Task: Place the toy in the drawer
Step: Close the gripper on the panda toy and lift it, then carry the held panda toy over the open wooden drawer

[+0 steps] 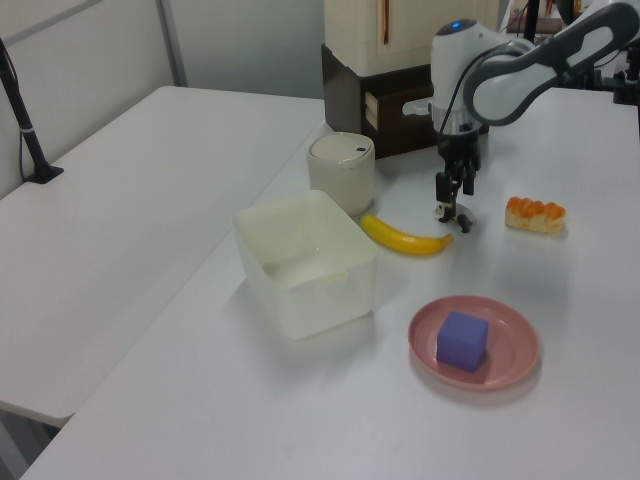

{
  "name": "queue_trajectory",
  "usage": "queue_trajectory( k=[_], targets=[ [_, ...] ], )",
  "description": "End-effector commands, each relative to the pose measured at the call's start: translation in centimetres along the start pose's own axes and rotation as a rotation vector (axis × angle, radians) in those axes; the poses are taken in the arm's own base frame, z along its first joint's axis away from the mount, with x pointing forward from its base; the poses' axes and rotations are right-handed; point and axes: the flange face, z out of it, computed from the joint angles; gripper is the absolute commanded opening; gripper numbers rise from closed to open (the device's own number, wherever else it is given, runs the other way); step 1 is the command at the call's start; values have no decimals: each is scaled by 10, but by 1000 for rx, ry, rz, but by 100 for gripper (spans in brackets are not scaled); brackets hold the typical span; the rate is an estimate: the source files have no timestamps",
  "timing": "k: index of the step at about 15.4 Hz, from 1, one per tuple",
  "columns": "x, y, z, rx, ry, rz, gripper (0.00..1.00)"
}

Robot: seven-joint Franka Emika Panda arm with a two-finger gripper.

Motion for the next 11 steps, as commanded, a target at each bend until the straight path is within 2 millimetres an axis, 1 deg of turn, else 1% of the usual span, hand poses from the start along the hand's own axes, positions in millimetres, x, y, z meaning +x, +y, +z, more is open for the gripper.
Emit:
queue_trajectory(
  k=[1, 3, 5, 6, 7, 8, 9, 11],
  targets=[
    [6, -3, 13, -3, 21, 15, 70],
    [7, -3, 17, -12, 18, 10, 50],
    [7, -3, 16, -20, 22, 1, 30],
    [7, -3, 10, -20, 25, -3, 18],
    [7, -2, 2, -18, 32, -6, 11],
    [7, -1, -9, -17, 41, -5, 7],
    [8, 0, -18, -20, 31, -4, 7],
    [14, 5, -47, -27, 13, -17, 7]
  ],
)
